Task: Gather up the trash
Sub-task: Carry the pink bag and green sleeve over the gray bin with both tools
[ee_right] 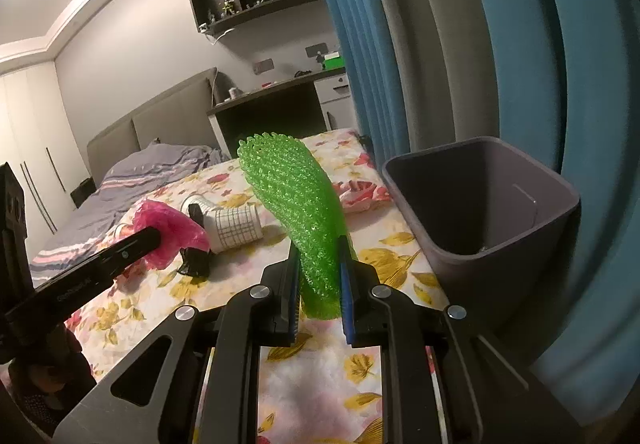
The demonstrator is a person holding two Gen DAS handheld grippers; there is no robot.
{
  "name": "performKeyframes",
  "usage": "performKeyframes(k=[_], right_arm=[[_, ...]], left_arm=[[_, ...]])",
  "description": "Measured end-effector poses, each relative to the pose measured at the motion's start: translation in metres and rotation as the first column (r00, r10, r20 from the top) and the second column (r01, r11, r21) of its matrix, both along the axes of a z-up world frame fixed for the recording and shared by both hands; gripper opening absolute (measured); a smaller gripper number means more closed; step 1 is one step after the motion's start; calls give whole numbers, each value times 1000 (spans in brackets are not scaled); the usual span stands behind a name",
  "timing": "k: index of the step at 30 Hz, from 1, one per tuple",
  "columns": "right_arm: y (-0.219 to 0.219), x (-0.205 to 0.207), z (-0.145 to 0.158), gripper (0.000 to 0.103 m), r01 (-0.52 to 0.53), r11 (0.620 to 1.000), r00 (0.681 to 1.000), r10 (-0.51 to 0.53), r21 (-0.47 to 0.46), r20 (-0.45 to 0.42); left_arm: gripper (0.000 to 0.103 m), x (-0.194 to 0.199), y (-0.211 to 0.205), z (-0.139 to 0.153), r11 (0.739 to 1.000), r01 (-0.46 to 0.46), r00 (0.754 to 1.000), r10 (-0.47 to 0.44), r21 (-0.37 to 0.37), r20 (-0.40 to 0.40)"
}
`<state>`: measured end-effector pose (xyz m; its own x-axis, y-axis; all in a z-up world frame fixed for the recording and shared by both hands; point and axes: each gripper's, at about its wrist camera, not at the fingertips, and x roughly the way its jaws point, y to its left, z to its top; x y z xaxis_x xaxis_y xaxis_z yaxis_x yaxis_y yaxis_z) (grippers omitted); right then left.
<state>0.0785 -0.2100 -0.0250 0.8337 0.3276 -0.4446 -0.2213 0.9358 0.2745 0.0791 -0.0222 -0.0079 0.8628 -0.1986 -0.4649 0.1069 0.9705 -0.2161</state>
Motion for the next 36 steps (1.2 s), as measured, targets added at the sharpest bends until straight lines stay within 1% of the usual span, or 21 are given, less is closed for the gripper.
performKeyframes(k=[12,23,32,36], right_arm=[[-16,11,2,18,38,999,999,-39,8,13],[-31,18,4,18,82,997,996,-82,8,23],[-52,29,5,18,162,986,986,-160,-29,49],[-67,38,5,18,217,975,975,-213,-51,69]], left_arm=[[22,20,-19,3,999,35,999,-35,24,5],[22,42,-47,4,995,86,996,-87,51,5],[22,68,-79,2,987,147,989,-148,71,8],[22,85,-100,5,977,202,979,-203,62,18]])
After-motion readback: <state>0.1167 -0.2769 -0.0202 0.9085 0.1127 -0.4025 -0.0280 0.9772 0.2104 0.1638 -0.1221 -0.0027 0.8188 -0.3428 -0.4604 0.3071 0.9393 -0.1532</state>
